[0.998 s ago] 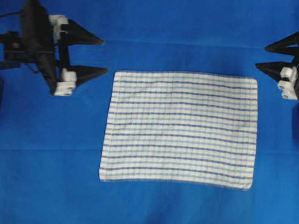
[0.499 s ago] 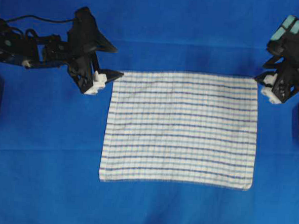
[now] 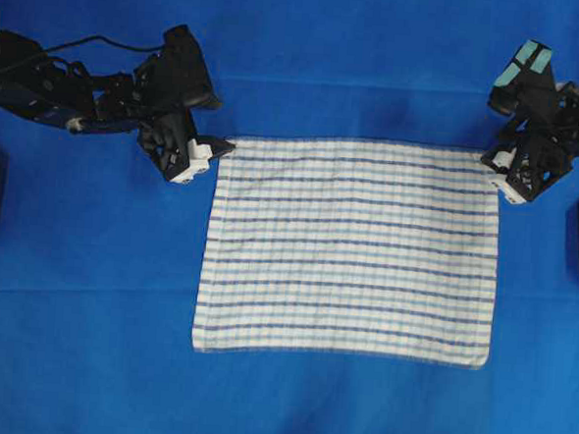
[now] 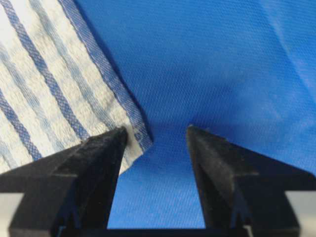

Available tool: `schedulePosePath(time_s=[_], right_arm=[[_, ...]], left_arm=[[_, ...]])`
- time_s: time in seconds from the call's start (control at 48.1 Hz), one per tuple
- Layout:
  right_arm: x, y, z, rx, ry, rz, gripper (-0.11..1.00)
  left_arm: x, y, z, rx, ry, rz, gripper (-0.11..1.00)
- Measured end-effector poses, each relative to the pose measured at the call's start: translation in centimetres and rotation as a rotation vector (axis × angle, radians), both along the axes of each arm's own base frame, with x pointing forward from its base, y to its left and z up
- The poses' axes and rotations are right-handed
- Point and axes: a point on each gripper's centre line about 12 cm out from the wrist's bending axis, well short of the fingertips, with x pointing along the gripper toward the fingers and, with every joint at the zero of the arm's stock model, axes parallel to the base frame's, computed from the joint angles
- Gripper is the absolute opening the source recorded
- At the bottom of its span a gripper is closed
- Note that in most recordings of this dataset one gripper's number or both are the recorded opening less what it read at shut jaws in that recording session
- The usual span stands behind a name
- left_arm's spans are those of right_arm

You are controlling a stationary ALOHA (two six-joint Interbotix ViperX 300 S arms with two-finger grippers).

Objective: Fold the blue towel.
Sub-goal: 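Move both grippers to the towel's far corners and pinch them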

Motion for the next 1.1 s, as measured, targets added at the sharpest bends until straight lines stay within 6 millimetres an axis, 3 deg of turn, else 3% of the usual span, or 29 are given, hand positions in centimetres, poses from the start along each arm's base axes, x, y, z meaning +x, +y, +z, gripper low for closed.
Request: schedulePosePath(time_s=[0.125, 0.291, 0.478, 0.832, 1.102], right_arm=[[0.1, -0.1, -0.2, 0.002, -0.001, -0.004, 0.44], [0.2, -0.1, -0.2, 0.004, 0.001, -0.004, 0.06], [0.2, -0.1, -0.2, 0.004, 0.001, -0.002, 0.06], [0.3, -0.1, 0.5, -0.011, -0.029, -0.007, 0.05], [0.0, 0.0, 3.5, -0.059, -0.118, -0.011, 0.06]], left_arm=[[0.0, 0.2, -0.2, -0.007, 0.022, 0.003, 0.56], [0.4, -0.5, -0.2, -0.014, 0.050, -0.021, 0.27], [0.4, -1.3, -0.3, -0.012, 0.070, -0.052, 0.07], [0.1, -1.6, 0.2, -0.014, 0.100, -0.068, 0.05], [0.6, -1.7, 4.0, 0.026, 0.085, -0.113, 0.05]])
